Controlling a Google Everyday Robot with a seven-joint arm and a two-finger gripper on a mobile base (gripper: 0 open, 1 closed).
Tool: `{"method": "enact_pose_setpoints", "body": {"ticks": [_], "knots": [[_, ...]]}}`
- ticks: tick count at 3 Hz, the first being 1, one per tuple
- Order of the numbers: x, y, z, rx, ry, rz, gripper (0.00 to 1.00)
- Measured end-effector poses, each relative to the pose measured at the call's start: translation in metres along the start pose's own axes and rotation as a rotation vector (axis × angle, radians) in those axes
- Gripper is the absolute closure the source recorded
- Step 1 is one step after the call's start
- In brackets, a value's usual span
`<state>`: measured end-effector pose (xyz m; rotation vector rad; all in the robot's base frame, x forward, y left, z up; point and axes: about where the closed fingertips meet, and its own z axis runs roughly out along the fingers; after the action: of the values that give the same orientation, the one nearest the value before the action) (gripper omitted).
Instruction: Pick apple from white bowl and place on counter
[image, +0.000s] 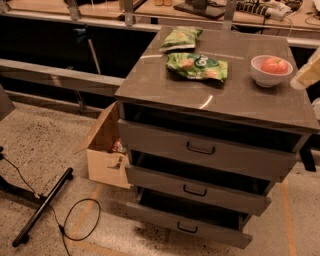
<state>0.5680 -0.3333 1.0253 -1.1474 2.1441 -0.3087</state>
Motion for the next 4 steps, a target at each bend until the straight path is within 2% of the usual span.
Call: {"method": "enact_pose_setpoints", "body": {"ticks": [2, 3, 4], "knots": [[0.006, -0.055, 0.069, -0.002, -0.05, 0.163, 0.0], [0.016, -0.083, 0.092, 0.019, -0.077, 0.245, 0.0], [0.029, -0.099, 0.111, 0.037, -0.097, 0.313, 0.0]]}}
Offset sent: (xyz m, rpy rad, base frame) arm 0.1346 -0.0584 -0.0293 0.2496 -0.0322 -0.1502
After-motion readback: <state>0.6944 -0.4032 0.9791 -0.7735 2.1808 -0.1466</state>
